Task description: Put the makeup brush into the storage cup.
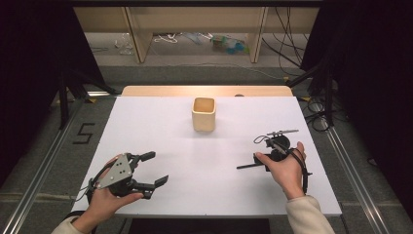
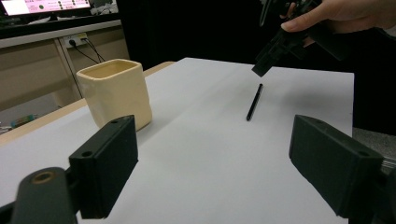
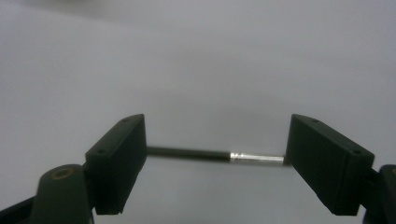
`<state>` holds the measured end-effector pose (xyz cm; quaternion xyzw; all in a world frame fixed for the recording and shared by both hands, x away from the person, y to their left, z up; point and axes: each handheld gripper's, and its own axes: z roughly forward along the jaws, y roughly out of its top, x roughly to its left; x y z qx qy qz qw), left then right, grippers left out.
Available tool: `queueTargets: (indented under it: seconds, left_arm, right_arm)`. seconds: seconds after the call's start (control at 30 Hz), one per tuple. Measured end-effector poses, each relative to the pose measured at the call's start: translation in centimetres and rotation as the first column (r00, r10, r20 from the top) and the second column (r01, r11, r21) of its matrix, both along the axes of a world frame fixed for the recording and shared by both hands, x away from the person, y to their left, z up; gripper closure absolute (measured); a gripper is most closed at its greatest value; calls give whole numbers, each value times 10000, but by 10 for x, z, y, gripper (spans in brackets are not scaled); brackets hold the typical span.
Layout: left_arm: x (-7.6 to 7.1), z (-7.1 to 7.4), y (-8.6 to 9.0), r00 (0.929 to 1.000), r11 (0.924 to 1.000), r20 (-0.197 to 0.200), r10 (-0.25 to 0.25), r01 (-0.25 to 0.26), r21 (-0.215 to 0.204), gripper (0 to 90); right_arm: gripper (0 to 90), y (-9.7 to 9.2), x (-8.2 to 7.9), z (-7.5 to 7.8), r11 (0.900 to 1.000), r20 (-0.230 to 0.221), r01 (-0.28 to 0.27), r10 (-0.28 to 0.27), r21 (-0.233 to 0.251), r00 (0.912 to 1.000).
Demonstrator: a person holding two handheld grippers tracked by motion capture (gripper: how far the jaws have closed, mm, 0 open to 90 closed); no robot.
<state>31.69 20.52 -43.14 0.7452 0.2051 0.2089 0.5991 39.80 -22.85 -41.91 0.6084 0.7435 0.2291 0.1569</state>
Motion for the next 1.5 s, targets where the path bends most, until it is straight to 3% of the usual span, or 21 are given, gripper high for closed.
queueTargets:
  seconds: [0.1,0.17,0.2,0.4,0.5,0.57,0.6,0.63,0.67,0.83,0.87,1.0,1.03,1.13,1.2,1.27,1.3,1.33,1.37,1.4,1.5]
  left_arm:
    - [0,0,0,10000,10000,-21,-28,28,51,155]
    - [0,0,-1,10000,10000,-24,-27,27,68,155]
    - [0,-1,-1,10000,10000,-33,-23,23,59,154]
    - [0,0,0,10000,10000,-8,26,-25,71,155]
    - [0,0,-1,10000,10000,-18,10,-10,62,155]
    - [0,0,-1,10000,10000,-20,12,-11,56,155]
    - [0,0,-1,10000,10000,-31,17,-17,59,155]
    - [0,0,-1,10000,10000,-37,19,-19,60,155]
    - [0,-1,-1,10000,10000,-43,24,-24,57,155]
    - [0,-1,-1,10000,10000,-24,18,-18,96,155]
    - [0,-1,-1,10000,10000,-39,9,-9,85,155]
    - [-1,-1,-1,10000,10000,-61,-11,11,92,155]
    - [-1,-1,-1,10000,9999,-64,-6,7,104,155]
    - [-1,-1,-1,10000,10000,-58,-5,6,96,155]
    - [-1,-1,-1,10000,10000,-48,-22,23,94,155]
    - [-1,-1,-1,10000,10000,-31,2,-2,79,155]
    - [-1,0,-1,10000,10000,-25,3,-3,70,156]
    - [-1,0,-1,10000,10000,-21,6,-5,77,156]
    - [-1,0,-1,10000,10000,-5,-2,2,96,156]
    - [-1,0,-1,10000,10000,-8,-13,13,99,156]
    - [-1,0,-2,10000,10000,-9,-21,21,95,156]
  right_arm:
    - [233,0,6,-5,10000,-496,1,-2,-19,9988]
    - [221,1,12,-5,9998,-1364,171,-163,49,9905]
    - [200,7,16,-3,9961,-2489,845,-758,247,9656]
    - [215,9,27,-4,9915,-3001,1301,-1241,3,9458]
    - [215,11,32,-4,9801,-3554,1946,-1680,401,9195]
    - [216,12,33,-3,9753,-3714,2163,-1851,439,9098]
    - [216,11,34,-5,9778,-3479,2041,-1756,468,9209]
    - [216,11,34,-5,9778,-3479,2041,-1756,468,9209]
    - [216,13,34,-5,9683,-3919,2464,-2114,406,8954]
    - [216,11,34,-14,9708,-4071,2385,-2083,243,8893]
    - [216,12,36,-18,9670,-4311,2540,-2206,206,8749]
    - [219,11,38,-23,9664,-4414,2562,-2218,191,8695]
    - [219,12,39,-24,9634,-4519,2671,-2287,220,8622]
    - [222,12,41,-25,9632,-4542,2678,-2283,235,8611]
    - [225,11,42,-27,9683,-4405,2492,-2168,163,8712]
    - [225,11,43,-27,9606,-4499,2770,-2370,241,8611]
    - [226,10,43,-29,9631,-4454,2680,-2296,243,8654]
    - [230,11,44,-28,9563,-4696,2915,-2465,243,8478]
    - [230,11,43,-30,9572,-4669,2885,-2442,246,8499]
    - [231,10,44,-32,9637,-4496,2652,-2240,300,8647]
    - [233,10,44,-33,9611,-4537,2743,-2303,325,8609]
